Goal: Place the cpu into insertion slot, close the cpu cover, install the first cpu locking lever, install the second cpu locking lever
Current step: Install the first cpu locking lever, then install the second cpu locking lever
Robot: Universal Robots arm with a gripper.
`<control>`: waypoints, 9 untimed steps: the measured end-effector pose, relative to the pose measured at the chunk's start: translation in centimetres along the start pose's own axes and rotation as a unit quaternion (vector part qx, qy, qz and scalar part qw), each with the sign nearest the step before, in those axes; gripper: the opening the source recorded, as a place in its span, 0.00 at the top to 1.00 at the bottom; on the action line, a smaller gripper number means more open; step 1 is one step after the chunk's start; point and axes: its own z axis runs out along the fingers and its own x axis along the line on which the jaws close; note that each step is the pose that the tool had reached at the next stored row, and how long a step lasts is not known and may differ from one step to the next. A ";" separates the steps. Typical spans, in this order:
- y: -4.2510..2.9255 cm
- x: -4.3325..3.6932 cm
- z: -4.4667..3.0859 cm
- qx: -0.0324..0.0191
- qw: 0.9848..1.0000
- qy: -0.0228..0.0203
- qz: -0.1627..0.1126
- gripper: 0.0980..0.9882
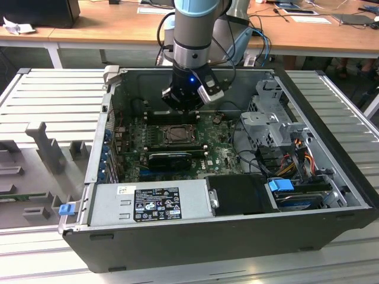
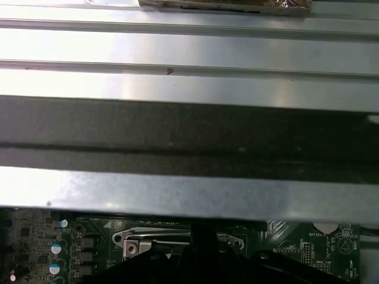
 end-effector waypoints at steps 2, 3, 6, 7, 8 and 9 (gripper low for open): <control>-0.07 0.00 -0.01 0.000 1.000 0.000 0.000 0.99; -0.11 0.00 -0.01 0.000 1.000 0.000 0.000 0.99; -0.32 0.01 -0.03 0.001 1.000 0.000 0.000 0.99; -0.32 0.01 -0.05 0.001 1.000 0.000 0.000 0.99; -0.31 0.01 -0.21 0.001 1.000 0.000 0.000 0.99; -0.30 0.01 -0.34 0.001 1.000 0.000 0.000 0.99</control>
